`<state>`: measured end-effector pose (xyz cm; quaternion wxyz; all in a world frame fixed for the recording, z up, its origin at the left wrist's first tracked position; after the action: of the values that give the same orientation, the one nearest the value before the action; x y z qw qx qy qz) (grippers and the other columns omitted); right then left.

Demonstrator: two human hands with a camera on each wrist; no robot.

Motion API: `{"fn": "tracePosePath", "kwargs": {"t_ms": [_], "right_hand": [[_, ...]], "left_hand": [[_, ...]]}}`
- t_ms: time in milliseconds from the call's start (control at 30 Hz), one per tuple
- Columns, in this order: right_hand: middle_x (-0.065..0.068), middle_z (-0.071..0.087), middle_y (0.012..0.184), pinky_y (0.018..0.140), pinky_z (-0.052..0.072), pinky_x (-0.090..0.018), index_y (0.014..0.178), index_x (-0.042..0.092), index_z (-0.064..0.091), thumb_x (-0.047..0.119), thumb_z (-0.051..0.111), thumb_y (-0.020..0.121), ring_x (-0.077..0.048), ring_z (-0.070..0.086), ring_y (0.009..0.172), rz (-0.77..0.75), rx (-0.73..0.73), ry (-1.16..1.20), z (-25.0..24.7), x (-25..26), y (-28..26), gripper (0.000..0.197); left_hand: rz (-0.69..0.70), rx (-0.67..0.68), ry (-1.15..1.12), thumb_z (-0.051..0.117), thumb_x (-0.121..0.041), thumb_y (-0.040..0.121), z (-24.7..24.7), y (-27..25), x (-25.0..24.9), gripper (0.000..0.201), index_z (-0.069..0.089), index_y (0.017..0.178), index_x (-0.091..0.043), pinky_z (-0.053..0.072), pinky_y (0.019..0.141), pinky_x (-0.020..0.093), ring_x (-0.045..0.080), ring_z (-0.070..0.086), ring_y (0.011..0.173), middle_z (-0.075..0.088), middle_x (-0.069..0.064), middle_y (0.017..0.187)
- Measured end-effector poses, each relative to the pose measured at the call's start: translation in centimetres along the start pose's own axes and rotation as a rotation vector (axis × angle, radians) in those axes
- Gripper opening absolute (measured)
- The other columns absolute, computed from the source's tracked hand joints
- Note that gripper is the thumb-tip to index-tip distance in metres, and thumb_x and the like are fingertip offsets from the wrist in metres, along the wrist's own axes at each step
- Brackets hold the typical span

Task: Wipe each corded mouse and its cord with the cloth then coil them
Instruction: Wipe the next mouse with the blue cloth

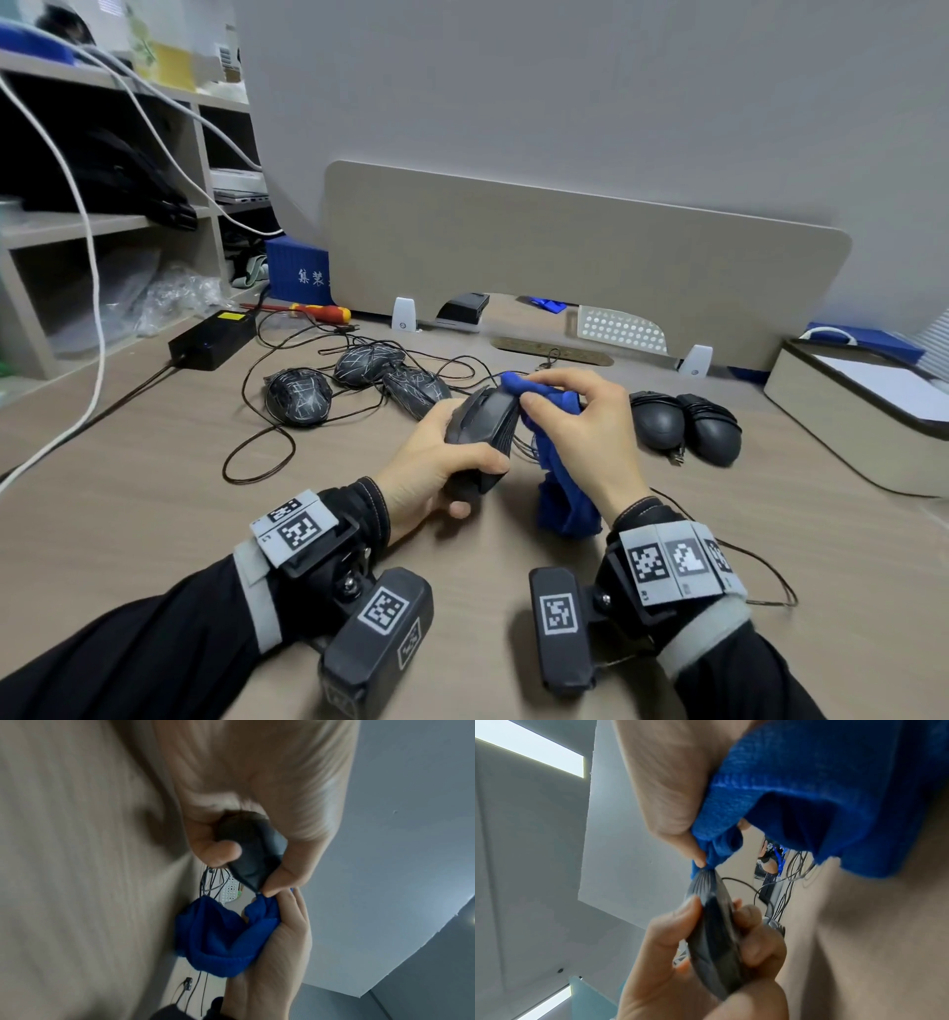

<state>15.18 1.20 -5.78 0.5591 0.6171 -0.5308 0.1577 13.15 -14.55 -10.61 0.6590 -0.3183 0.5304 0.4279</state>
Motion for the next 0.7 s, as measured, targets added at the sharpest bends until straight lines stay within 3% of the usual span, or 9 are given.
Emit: {"fn": "tracePosePath", "kwargs": {"t_ms": [67, 167, 333, 400, 467, 533, 633, 700], "right_hand": [[0.004, 0.066, 0.1, 0.086, 0.048, -0.023, 0.09, 0.03, 0.074, 0.01, 0.073, 0.085, -0.004, 0.06, 0.097, -0.009, 0.053, -0.012, 0.1, 0.2, -0.1, 0.021], [0.007, 0.062, 0.089, 0.077, 0.047, -0.017, 0.086, 0.026, 0.076, 0.006, 0.074, 0.081, -0.002, 0.059, 0.086, -0.073, 0.222, -0.043, 1.0, 1.1, -0.6, 0.021], [0.007, 0.065, 0.092, 0.083, 0.054, -0.04, 0.085, 0.022, 0.078, 0.008, 0.072, 0.08, -0.011, 0.062, 0.089, 0.037, 0.134, -0.128, 0.8, 0.0, 0.0, 0.016], [0.005, 0.066, 0.09, 0.083, 0.055, -0.045, 0.083, 0.025, 0.078, 0.011, 0.073, 0.076, -0.017, 0.063, 0.089, 0.024, 0.208, -0.128, 1.1, 0.2, -0.2, 0.017], [0.005, 0.066, 0.088, 0.081, 0.055, -0.047, 0.078, 0.03, 0.077, 0.017, 0.071, 0.071, -0.019, 0.063, 0.089, 0.036, 0.291, -0.099, 1.7, 0.6, -0.6, 0.016], [0.005, 0.067, 0.088, 0.079, 0.057, -0.049, 0.078, 0.029, 0.078, 0.02, 0.069, 0.069, -0.021, 0.064, 0.088, 0.087, 0.233, -0.087, 1.8, 0.1, -0.3, 0.016], [0.005, 0.067, 0.094, 0.078, 0.058, -0.048, 0.084, 0.023, 0.079, 0.013, 0.07, 0.074, -0.02, 0.064, 0.09, 0.112, 0.124, -0.168, 1.2, -0.7, 0.2, 0.017], [0.002, 0.067, 0.091, 0.076, 0.058, -0.048, 0.081, 0.022, 0.079, 0.009, 0.071, 0.074, -0.022, 0.066, 0.086, 0.103, 0.181, -0.145, 1.2, -0.4, 0.1, 0.017]], "left_hand": [[0.019, -0.052, 0.041, 0.074, -0.009, 0.06, -0.2, 0.0, 0.2, 0.067, 0.047, 0.121, -0.017, 0.029, 0.038, 0.019, 0.016, 0.051, 0.055, 0.059, 0.003, 0.08], [0.026, -0.086, 0.093, 0.073, -0.008, 0.06, -0.5, 0.2, 0.3, 0.064, 0.044, 0.116, -0.017, 0.03, 0.04, 0.021, 0.015, 0.048, 0.049, 0.057, 0.007, 0.081], [0.065, -0.111, 0.308, 0.08, -0.001, 0.065, -0.8, 0.2, 0.2, 0.065, 0.048, 0.116, -0.023, 0.035, 0.036, 0.021, 0.011, 0.049, 0.045, 0.062, 0.006, 0.09], [0.055, -0.128, 0.316, 0.079, -0.005, 0.063, -0.9, 0.2, 0.4, 0.064, 0.047, 0.116, -0.027, 0.036, 0.038, 0.022, 0.013, 0.049, 0.045, 0.063, 0.008, 0.09], [0.04, -0.143, 0.302, 0.076, -0.003, 0.067, -0.9, 0.3, 0.4, 0.061, 0.046, 0.114, -0.027, 0.035, 0.039, 0.022, 0.012, 0.049, 0.045, 0.061, 0.008, 0.084], [0.034, -0.131, 0.324, 0.077, -0.002, 0.068, -1.0, 0.3, 0.4, 0.061, 0.046, 0.115, -0.027, 0.035, 0.039, 0.022, 0.013, 0.049, 0.047, 0.062, 0.009, 0.088], [0.05, -0.091, 0.365, 0.081, -0.01, 0.059, -0.8, 0.2, 0.3, 0.069, 0.048, 0.117, -0.028, 0.037, 0.037, 0.023, 0.017, 0.052, 0.052, 0.063, 0.011, 0.099], [0.038, -0.099, 0.361, 0.08, -0.009, 0.062, -0.8, 0.2, 0.3, 0.067, 0.048, 0.117, -0.028, 0.036, 0.037, 0.023, 0.017, 0.052, 0.052, 0.063, 0.01, 0.096]]}}
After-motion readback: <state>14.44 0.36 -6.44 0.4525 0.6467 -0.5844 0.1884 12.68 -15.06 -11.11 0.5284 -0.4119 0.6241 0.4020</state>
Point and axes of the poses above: each hand's wrist, its own y-axis towards the middle knuckle, its own z-axis out of the palm, x = y × z, the point moved 3 cm from there along y, towards the middle knuckle
